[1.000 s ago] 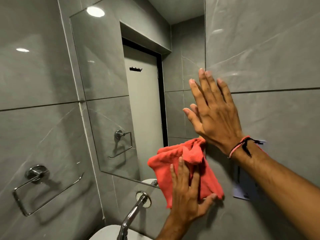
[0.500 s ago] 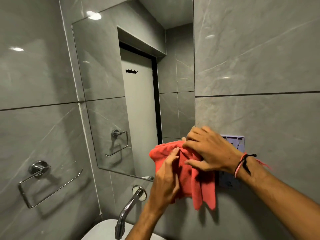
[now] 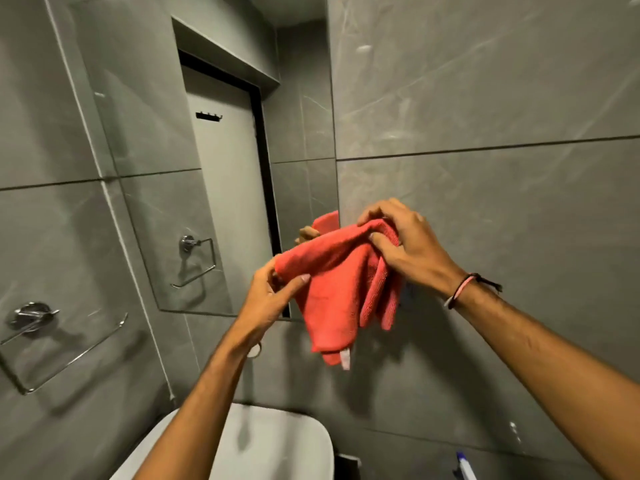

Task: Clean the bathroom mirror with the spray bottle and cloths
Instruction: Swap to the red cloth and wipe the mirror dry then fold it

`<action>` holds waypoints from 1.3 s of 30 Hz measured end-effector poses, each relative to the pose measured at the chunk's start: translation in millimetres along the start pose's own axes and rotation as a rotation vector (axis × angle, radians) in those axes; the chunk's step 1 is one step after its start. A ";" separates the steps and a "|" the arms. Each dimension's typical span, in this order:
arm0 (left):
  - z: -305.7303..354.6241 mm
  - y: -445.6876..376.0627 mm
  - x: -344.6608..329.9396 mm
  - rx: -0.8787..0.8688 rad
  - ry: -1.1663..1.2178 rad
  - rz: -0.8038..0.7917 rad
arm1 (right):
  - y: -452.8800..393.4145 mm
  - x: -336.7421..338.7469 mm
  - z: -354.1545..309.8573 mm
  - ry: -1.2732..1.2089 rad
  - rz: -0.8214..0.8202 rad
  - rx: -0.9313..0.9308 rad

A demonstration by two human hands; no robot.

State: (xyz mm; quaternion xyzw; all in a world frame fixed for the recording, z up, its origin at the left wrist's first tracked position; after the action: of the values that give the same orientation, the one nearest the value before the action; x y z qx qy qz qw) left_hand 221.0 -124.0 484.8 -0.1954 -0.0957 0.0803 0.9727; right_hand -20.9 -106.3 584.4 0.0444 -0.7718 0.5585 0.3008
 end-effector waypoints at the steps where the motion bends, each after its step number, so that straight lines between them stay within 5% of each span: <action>1: 7.1 5.1 -4.7 0.004 0.049 -0.025 | 4.4 8.1 2.7 -0.014 0.016 -0.058; 10: 43.9 48.9 -66.0 -0.012 0.193 -0.204 | 127.2 30.1 32.9 -0.670 -0.178 -0.890; 14: 39.9 61.9 -101.6 0.037 0.164 -0.304 | 172.0 47.9 35.4 -0.647 -0.180 -0.967; 19: 20.5 76.0 -145.2 0.041 0.026 -0.400 | 219.5 75.1 36.5 -0.875 0.165 -1.029; 22: 0.8 90.6 -171.4 0.168 0.162 -0.496 | 249.8 69.7 38.2 -0.948 0.324 -1.055; 28: -46.7 113.5 -200.9 0.478 0.386 -0.741 | 307.5 68.6 51.3 -0.923 0.234 -1.165; 31: -55.8 109.7 -199.8 0.321 0.288 -0.646 | 323.1 70.7 56.6 -0.841 0.134 -1.090; 35: -52.2 107.9 -197.8 0.033 0.249 -0.569 | 332.5 86.9 63.0 -0.608 0.255 -0.828; 39: -74.3 115.3 -211.0 0.068 0.192 -0.600 | 358.2 76.4 64.5 -0.779 0.230 -0.838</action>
State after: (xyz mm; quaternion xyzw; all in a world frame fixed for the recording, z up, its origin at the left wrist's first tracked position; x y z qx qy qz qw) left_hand 19.0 -86.9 339.2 -0.1323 -0.0543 -0.2259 0.9636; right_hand -254.8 -9.9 311.9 0.0397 -0.9804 0.1773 -0.0761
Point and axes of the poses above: each hand's wrist, its own y-axis away from the middle knuckle, its own x-axis out of the back of the hand, z = x × y, the point moved 7 cm from there along -y, towards the middle knuckle, and after that the axes turned 10 degrees about x, right-handed, at the moved point
